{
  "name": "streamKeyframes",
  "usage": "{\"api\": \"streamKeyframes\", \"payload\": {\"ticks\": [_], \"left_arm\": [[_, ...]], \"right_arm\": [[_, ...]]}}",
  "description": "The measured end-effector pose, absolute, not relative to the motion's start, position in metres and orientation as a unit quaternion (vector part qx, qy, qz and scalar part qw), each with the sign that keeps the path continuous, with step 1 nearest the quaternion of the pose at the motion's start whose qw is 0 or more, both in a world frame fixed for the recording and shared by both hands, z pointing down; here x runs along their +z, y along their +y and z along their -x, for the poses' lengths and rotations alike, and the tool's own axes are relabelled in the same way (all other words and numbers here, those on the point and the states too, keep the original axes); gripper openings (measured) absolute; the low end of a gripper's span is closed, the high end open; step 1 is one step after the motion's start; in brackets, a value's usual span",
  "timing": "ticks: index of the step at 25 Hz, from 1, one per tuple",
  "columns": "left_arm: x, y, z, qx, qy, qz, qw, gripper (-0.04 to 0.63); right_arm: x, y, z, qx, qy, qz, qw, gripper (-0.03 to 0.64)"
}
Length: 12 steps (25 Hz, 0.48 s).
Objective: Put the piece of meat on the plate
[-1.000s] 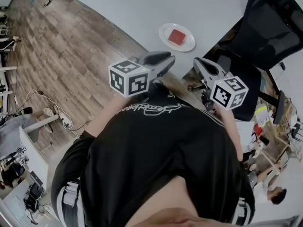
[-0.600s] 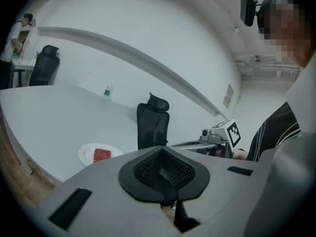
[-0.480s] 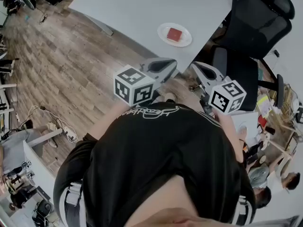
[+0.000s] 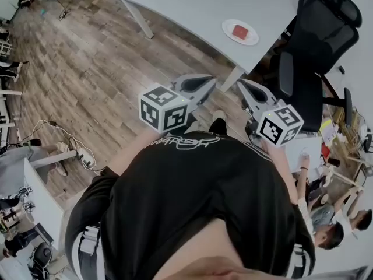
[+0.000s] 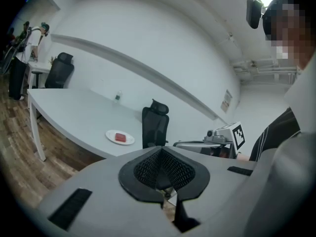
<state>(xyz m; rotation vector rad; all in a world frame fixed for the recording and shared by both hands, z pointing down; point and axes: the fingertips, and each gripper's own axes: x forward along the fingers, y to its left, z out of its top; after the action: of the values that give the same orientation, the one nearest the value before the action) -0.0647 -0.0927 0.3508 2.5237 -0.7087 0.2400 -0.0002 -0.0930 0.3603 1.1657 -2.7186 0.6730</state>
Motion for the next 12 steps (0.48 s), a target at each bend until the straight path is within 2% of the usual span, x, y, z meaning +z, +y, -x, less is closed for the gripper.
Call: {"api": "streamKeyframes", "payload": {"ticks": [12], "left_arm": [[0.364, -0.021, 0.106, 0.069, -0.237, -0.931, 0.27, 0.008]], "right_arm": [[0.376, -0.008, 0.037, 0.238, -0.875, -0.418, 0.059, 0.012]]}}
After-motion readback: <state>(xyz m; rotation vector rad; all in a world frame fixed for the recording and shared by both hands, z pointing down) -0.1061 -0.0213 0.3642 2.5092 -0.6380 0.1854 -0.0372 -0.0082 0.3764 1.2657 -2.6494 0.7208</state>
